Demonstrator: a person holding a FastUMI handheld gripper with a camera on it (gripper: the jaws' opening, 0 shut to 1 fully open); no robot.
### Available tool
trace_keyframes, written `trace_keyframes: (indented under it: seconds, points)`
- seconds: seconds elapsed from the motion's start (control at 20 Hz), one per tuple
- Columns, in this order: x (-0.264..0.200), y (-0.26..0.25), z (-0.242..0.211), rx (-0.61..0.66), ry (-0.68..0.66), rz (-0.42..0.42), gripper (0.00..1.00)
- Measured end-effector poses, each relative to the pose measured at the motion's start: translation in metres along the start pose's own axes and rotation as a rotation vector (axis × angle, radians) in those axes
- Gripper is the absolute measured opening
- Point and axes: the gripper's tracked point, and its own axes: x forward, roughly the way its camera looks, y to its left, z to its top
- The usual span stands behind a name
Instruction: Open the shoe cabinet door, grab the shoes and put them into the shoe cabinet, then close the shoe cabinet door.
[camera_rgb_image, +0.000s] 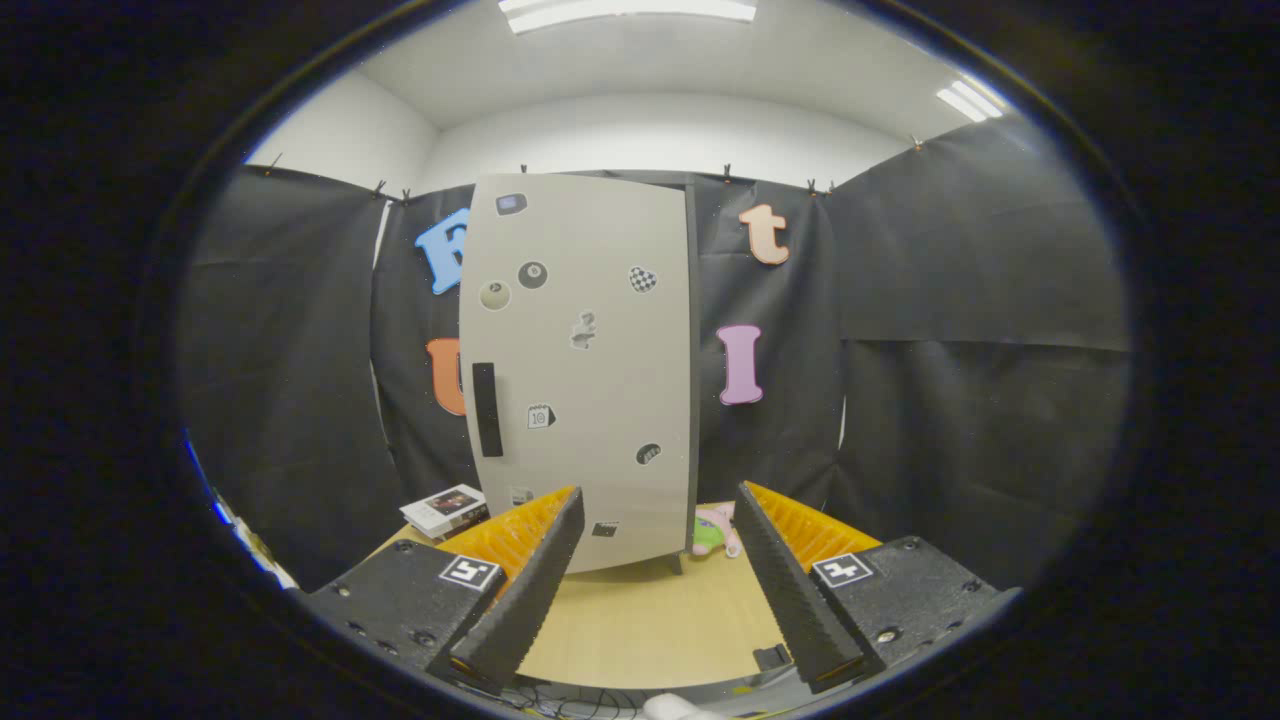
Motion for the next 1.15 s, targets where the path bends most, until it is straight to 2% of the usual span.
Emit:
trace_keyframes:
  seconds: [1.15]
  points:
    - [-0.006,0.012,-0.012,-0.007,0.011,0.026,0.99]
